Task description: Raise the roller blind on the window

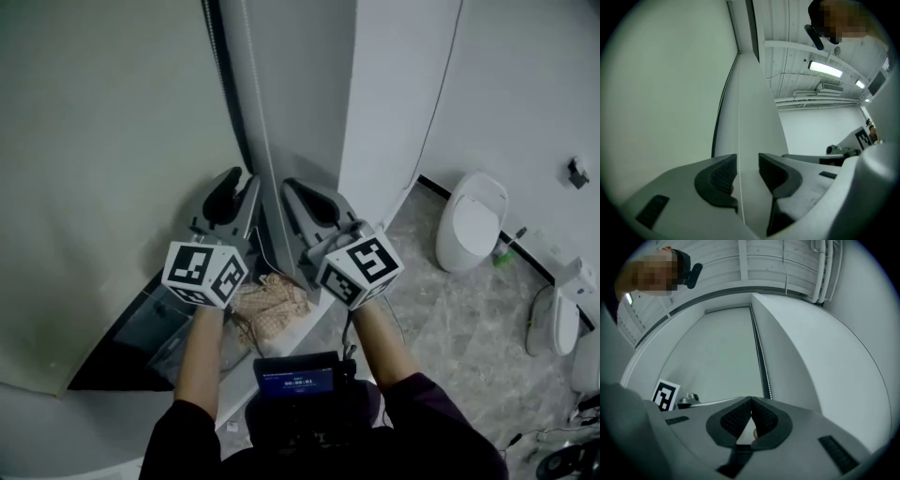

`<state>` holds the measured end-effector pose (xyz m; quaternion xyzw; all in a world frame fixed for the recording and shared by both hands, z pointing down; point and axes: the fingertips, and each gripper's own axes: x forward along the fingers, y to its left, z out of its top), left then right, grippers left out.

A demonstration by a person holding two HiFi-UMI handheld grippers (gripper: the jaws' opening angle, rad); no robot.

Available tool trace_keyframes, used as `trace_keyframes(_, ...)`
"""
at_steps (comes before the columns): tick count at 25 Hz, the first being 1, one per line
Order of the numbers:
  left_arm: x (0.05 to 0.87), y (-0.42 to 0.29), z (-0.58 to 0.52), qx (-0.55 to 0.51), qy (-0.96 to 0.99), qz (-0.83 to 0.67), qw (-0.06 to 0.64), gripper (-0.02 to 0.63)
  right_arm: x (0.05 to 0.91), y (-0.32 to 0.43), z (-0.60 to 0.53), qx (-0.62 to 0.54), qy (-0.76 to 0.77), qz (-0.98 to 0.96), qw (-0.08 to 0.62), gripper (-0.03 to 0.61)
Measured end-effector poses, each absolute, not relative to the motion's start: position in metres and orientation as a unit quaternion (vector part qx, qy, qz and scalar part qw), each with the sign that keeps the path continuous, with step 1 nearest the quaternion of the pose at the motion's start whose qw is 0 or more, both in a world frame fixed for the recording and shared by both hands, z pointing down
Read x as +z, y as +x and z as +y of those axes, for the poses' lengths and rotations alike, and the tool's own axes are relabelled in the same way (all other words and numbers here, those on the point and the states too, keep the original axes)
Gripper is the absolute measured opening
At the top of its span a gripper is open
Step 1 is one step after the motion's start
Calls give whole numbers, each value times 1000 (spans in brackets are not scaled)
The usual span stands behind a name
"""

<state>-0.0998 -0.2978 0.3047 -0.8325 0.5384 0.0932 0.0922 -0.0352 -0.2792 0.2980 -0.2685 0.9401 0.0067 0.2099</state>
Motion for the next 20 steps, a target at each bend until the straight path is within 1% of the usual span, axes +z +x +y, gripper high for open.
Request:
trace_keyframes(2,281,-98,-314,98,-838,528,101,186,294,-34,-280,8,-271,938,214,8)
trace_keyframes(4,244,-97,-335,101,-841,519,114,227,288,-33,-285,10,-280,934,221,8)
trace_keyframes(9,158,-92,-371,121,-835,520,135,227,271,-30,-284,25,-293,928,229,8)
trace_keyframes(13,138,-85,-377,105,-821,540,154,222,266,-19,-278,29,-304,923,235,8)
trace_keyframes(14,140,-86,-381,101,-818,546,152,194,266,-18,-278,31,-307,922,235,8)
trace_keyframes(16,146,-90,-387,99,-813,555,148,84,268,-18,-279,33,-310,920,235,8)
trace_keyframes(17,148,-91,-389,99,-811,557,148,46,267,-17,-279,36,-311,920,236,8)
trace_keyframes(18,149,-91,-390,99,-810,558,149,20,266,-17,-278,39,-312,919,236,8)
trace_keyframes(20,150,-90,-389,99,-813,554,149,15,263,-15,-278,44,-316,918,237,8)
